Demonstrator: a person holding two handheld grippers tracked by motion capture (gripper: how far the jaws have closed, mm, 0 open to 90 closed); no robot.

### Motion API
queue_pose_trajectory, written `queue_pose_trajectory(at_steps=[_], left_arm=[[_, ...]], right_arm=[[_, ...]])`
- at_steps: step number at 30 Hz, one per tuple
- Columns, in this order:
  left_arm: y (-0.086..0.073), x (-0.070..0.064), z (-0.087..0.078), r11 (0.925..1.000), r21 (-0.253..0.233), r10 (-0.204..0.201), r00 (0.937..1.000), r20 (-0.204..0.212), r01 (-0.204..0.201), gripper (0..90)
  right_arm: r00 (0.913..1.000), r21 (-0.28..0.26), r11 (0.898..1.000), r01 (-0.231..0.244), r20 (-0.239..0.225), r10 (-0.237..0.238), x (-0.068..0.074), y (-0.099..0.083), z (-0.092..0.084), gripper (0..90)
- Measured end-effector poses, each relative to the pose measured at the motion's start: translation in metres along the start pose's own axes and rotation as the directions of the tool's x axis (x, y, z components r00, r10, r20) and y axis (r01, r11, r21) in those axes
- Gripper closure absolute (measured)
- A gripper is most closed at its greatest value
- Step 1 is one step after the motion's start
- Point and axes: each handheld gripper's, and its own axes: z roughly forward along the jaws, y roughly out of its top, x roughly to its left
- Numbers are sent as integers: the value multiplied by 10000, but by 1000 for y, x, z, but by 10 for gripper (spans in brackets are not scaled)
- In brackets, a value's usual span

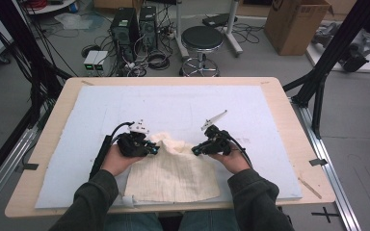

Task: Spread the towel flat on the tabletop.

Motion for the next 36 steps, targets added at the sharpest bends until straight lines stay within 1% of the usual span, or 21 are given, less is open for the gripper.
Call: queue_pose_trajectory(at_steps=[2, 7, 8, 10, 12, 14, 18, 20, 22, 23, 24, 25, 26, 27, 28, 29, 31, 33, 34, 35, 36], left_arm=[[-1, -1, -6, 9999, -97, 67, 9998, -179, -69, 870], [-2, -3, -25, 9971, -755, -19, 9995, -328, -6, 872], [-3, -4, -29, 9974, -715, 25, 9994, -335, -49, 872], [-7, -8, -34, 9972, -731, 118, 9993, -354, -143, 871], [-12, -12, -35, 9987, -479, 187, 9994, -280, -201, 866], [-19, -15, -33, 9990, -417, 176, 9998, -55, -178, 852], [-30, -18, -29, 9997, -18, 263, 9996, 116, -263, 841], [-32, -17, -27, 9998, -77, 177, 9997, 185, -175, 840], [-33, -16, -27, 9998, -173, 96, 9998, 154, -94, 841], [-33, -16, -27, 9998, -206, 88, 9999, 130, -85, 841], [-33, -15, -27, 9997, -238, 107, 9999, 120, -104, 841], [-33, -15, -28, 9997, -208, 113, 9999, 130, -110, 844], [-34, -14, -28, 9997, -207, 135, 9999, 99, -133, 848], [-34, -14, -28, 9997, -207, 135, 9999, 99, -133, 849], [-33, -13, -29, 9996, -226, 157, 9999, 61, -156, 852], [-34, -13, -29, 9995, -298, 106, 9999, 24, -106, 852], [-33, -13, -31, 9991, -408, 98, 9998, -165, -104, 856], [-33, -12, -34, 9980, -628, -24, 9995, -324, 4, 861], [-33, -12, -35, 9974, -715, -90, 9991, -413, 60, 861], [-33, -11, -38, 9961, -873, -169, 9981, -587, 118, 864], [-33, -11, -38, 9961, -873, -169, 9981, -587, 118, 864]], right_arm=[[9999, 51, 10000, 80, 127, -81, 3, 0, -2, 894], [9989, -463, 9987, 203, 440, -183, 7, -2, -21, 894], [9987, -579, 9981, 209, 472, -182, 8, -4, -29, 894], [9988, -601, 9981, 128, 471, -99, 9, -5, -31, 894], [9987, -653, 9977, 181, 486, -149, 10, -7, -31, 860], [9977, -763, 9970, 142, 670, -91, 9, -6, -23, 751], [9955, -779, 9962, 379, 893, -309, 11, -1, -11, 677], [9935, -731, 9962, 477, 1066, -397, 11, 8, 4, 623], [9922, -717, 9958, 563, 1152, -478, 11, 11, 9, 601], [9915, -654, 9956, 668, 1162, -589, 11, 15, 20, 580], [9915, -654, 9956, 668, 1162, -589, 11, 15, 20, 580], [9932, -417, 9974, 591, 1024, -546, 9, 19, 29, 602], [9958, -336, 9983, 474, 793, -447, 9, 19, 33, 688], [9958, -336, 9983, 474, 793, -447, 9, 19, 33, 688], [9968, -3, 9979, 651, 461, -650, 9, 19, 37, 838], [9968, -3, 9979, 651, 461, -650, 9, 19, 37, 838], [9953, 43, 9969, 783, 577, -784, 11, 19, 35, 848], [9931, -374, 9975, 602, 1030, -561, 12, 17, 17, 848], [9931, -374, 9975, 602, 1030, -561, 12, 17, 17, 848], [9879, -733, 9954, 612, 1471, -499, 12, 13, -2, 848], [9879, -733, 9954, 612, 1471, -499, 12, 13, -2, 848]])
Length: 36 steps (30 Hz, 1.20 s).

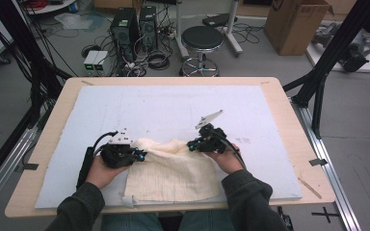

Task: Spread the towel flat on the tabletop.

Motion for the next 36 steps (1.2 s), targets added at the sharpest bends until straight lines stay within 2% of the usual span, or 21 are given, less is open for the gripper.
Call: queue_pose_trajectory(at_steps=[1, 2, 4, 7, 9, 10, 13, 16, 19, 20, 23, 27, 30, 32, 34, 36], left_arm=[[1, 0, -1, 10000, -74, -42, 10000, -67, 42, 864], [1, 0, -1, 9999, -135, -66, 10000, -74, 65, 864], [3, -5, 0, 9997, -241, -94, 10000, -8, 94, 862], [6, -15, 4, 9998, -8, 188, 9997, 141, -188, 859], [4, -23, 5, 9994, 92, 323, 9991, 277, -325, 858], [2, -25, 5, 9992, 137, 362, 9986, 379, -367, 854], [-3, -32, 5, 9984, 369, 407, 9970, 658, -432, 842], [-7, -37, 6, 9967, 619, 475, 9951, 872, -530, 760], [-8, -37, -2, 9989, 373, 248, 9928, 1173, -293, 646], [-8, -37, -6, 9995, 236, 192, 9927, 1191, -222, 610], [-5, -32, -21, 9998, -190, 39, 9929, 1192, -16, 547], [7, -19, -37, 9970, -742, -152, 9964, 835, 215, 500], [19, -7, -37, 9915, -1123, -610, 9973, 411, 653, 501], [25, 0, -29, 9901, -937, -1046, 9945, 8, 1042, 542], [28, 7, -17, 9915, -694, -1138, 9921, -525, 1101, 597], [28, 12, -2, 9951, -234, -978, 9916, -845, 962, 618]], right_arm=[[9991, -312, 9993, -195, 379, 206, -3, -4, -20, 846], [9991, -312, 9993, -195, 379, 206, -3, -4, -20, 846], [9979, -820, 9960, -350, 517, 394, -1, -10, -45, 842], [9969, -880, 9959, -221, 739, 287, 6, -14, -54, 841], [9962, -589, 9982, -53, 866, 104, 14, -21, -56, 839], [9976, -331, 9994, -78, 690, 101, 19, -31, -54, 835], [9985, -152, 9995, -263, 484, 270, 21, -42, -51, 830], [9987, 208, 9992, -347, 391, 339, 24, -54, -42, 795], [9988, 460, 9979, -466, 158, 459, 22, -60, -39, 699], [9987, 408, 9978, -515, 45, 513, 21, -60, -40, 681], [9988, -16, 9988, -488, 88, 489, 19, -58, -54, 626], [9980, -446, 9979, -480, 393, 498, 14, -50, -69, 605], [9968, -728, 9966, -388, 665, 436, 9, -42, -70, 603], [9960, -827, 9956, -441, 735, 502, 5, -37, -64, 602], [9955, -778, 9960, -428, 811, 491, 1, -34, -57, 593], [9955, -695, 9968, -396, 830, 454, -3, -31, -48, 572]])
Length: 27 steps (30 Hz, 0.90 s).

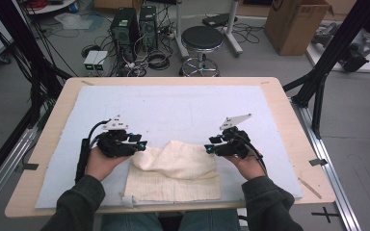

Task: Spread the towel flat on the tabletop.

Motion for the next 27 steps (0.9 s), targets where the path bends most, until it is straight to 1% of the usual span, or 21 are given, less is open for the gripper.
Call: queue_pose_trajectory(at_steps=[1, 3, 4, 6, 7, 8, 9, 10, 13, 15, 16, 17, 19, 20, 21, 23, 24, 25, 26, 27], left_arm=[[-1, 2, 7, 9994, 340, 64, 9999, -130, -59, 623], [-4, 5, 19, 9960, 890, 141, 9997, -219, -121, 625], [-5, 5, 24, 9939, 1098, 160, 9992, -358, -120, 626], [-8, 8, 29, 9890, 1475, 201, 9991, -368, -144, 621], [-10, 8, 32, 9861, 1658, 144, 9991, -407, -75, 612], [-11, 9, 33, 9812, 1929, 145, 9988, -471, -51, 606], [-13, 9, 35, 9765, 2153, 196, 9987, -471, -90, 605], [-14, 9, 35, 9725, 2323, 262, 9986, -449, -151, 607], [-15, 8, 36, 9691, 2459, 308, 9988, -392, -202, 648], [-16, 8, 37, 9656, 2592, 328, 9987, -403, -212, 676], [-16, 8, 38, 9648, 2617, 373, 9985, -399, -256, 694], [-16, 8, 38, 9655, 2592, 372, 9986, -380, -261, 702], [-16, 7, 38, 9646, 2616, 422, 9987, -301, -329, 755], [-16, 7, 38, 9647, 2608, 441, 9987, -264, -357, 779], [-16, 6, 38, 9647, 2592, 534, 9984, -174, -471, 821], [-16, 4, 37, 9651, 2540, 726, 9970, -271, -633, 858], [-16, 4, 36, 9680, 2414, 787, 9964, -322, -687, 862], [-15, 4, 34, 9726, 2231, 749, 9965, -374, -648, 865], [-13, 4, 31, 9760, 2056, 841, 9952, -494, -723, 867], [-12, 5, 28, 9808, 1812, 848, 9945, -612, -725, 868]], right_arm=[[10000, 60, 10000, 70, 24, -70, -1, 1, 4, 568], [10000, 184, 9998, 16, 54, -17, -4, 0, 11, 563], [9999, 224, 9997, -100, 30, 100, -5, 0, 14, 562], [9999, 410, 9991, -103, 90, 100, -7, -2, 20, 559], [9999, 488, 9988, -61, 139, 54, -9, -4, 22, 557], [9998, 536, 9984, -155, 108, 149, -10, -5, 25, 555], [9997, 600, 9980, -206, 99, 201, -11, -7, 27, 555], [9997, 784, 9967, -222, 107, 214, -12, -9, 29, 555], [9997, 1029, 9946, -122, 203, 102, -11, -13, 33, 570], [9997, 1204, 9927, -34, 240, 5, -10, -14, 36, 598], [9997, 1339, 9910, 51, 240, -84, -9, -15, 38, 611], [9993, 1326, 9911, 133, 315, -176, -8, -15, 38, 628], [9991, 1347, 9908, 157, 360, -207, -8, -15, 38, 659], [9989, 1352, 9906, 186, 399, -242, -8, -15, 38, 697], [9992, 1337, 9908, 194, 333, -241, -8, -14, 38, 744], [9996, 1363, 9905, 194, 163, -218, -8, -14, 38, 804], [9994, 1386, 9898, 316, 100, -333, -7, -14, 38, 826], [9992, 1400, 9894, 380, 95, -397, -7, -13, 38, 833], [9990, 1395, 9894, 398, 146, -422, -6, -13, 38, 834], [9989, 1356, 9898, 434, 139, -457, -6, -13, 37, 835]])
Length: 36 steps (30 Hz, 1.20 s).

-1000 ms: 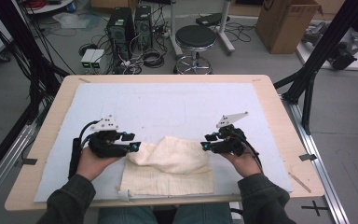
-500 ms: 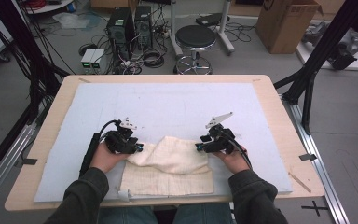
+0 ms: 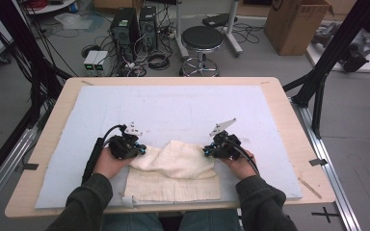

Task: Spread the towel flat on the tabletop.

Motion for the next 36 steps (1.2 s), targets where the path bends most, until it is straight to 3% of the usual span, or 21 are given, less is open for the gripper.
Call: queue_pose_trajectory(at_steps=[3, 9, 10, 12, 13, 14, 15, 16, 17, 18, 20, 23, 25, 27, 29, 30, 31, 33, 36], left_arm=[[1, 7, -10, 9960, -835, -359, 9989, -294, 333, 871], [6, 35, -12, 9732, -1911, -1428, 9876, -649, 1282, 871], [9, 40, -10, 9650, -2185, -1653, 9832, -777, 1450, 872], [18, 55, -5, 9400, -2736, -2373, 9668, -947, 2039, 871], [24, 62, -3, 9320, -2975, -2534, 9591, -1262, 2071, 860], [30, 67, 0, 9252, -3128, -2778, 9450, -1724, 2149, 683], [33, 72, 1, 9161, -3214, -3091, 9329, -1850, 2398, 683], [34, 75, 1, 9035, -3403, -3285, 9309, -1595, 2606, 641], [34, 76, -1, 8989, -3528, -3280, 9329, -1483, 2600, 642], [33, 76, -2, 9052, -3472, -3106, 9392, -1466, 2451, 643], [30, 73, -4, 9109, -3421, -2866, 9502, -1229, 2305, 635], [23, 68, -8, 9104, -3417, -2781, 9565, -876, 2334, 619], [17, 62, -12, 9186, -3365, -2461, 9662, -770, 2072, 608], [11, 55, -16, 9223, -3356, -2234, 9730, -583, 1916, 599], [5, 50, -19, 9239, -3354, -2111, 9764, -453, 1842, 582], [2, 47, -20, 9270, -3260, -2059, 9781, -292, 1854, 578], [1, 44, -19, 9336, -3105, -1960, 9803, -246, 1789, 572], [-2, 39, -17, 9334, -3154, -1831, 9831, -84, 1712, 569], [-3, 34, -7, 9507, -2689, -1623, 9867, -63, 1547, 591]], right_arm=[[9997, -326, 9994, -76, 210, 83, -3, 5, -10, 835], [9982, -633, 9980, -63, 589, 100, -22, 25, -21, 835], [9975, -545, 9984, -125, 692, 162, -27, 31, -22, 835], [9941, -735, 9971, -193, 1048, 270, -41, 46, -23, 828], [9884, -930, 9953, -253, 1466, 388, -49, 54, -24, 772], [9669, -1300, 9884, -790, 2312, 1077, -67, 69, -26, 669], [9669, -1300, 9884, -790, 2312, 1077, -67, 69, -26, 669], [9617, -1496, 9839, -982, 2398, 1324, -73, 73, -26, 623], [9576, -1648, 9811, -1017, 2508, 1414, -76, 75, -27, 623], [9566, -1728, 9799, -999, 2542, 1424, -77, 74, -28, 618], [9617, -1448, 9836, -1080, 2356, 1403, -77, 72, -26, 583], [9711, -1283, 9873, -931, 2073, 1186, -70, 63, -24, 570], [9757, -1325, 9872, -888, 1875, 1130, -62, 56, -23, 566], [9812, -1342, 9880, -763, 1662, 983, -54, 48, -23, 566], [9841, -1273, 9882, -848, 1449, 1031, -47, 40, -23, 564], [9858, -981, 9911, -904, 1328, 1031, -45, 38, -21, 558], [9860, -776, 9933, -853, 1368, 954, -44, 37, -20, 559], [9799, -736, 9929, -936, 1695, 1049, -47, 36, -17, 569], [9684, -1080, 9805, -1643, 1713, 1812, -62, 36, -10, 596]])
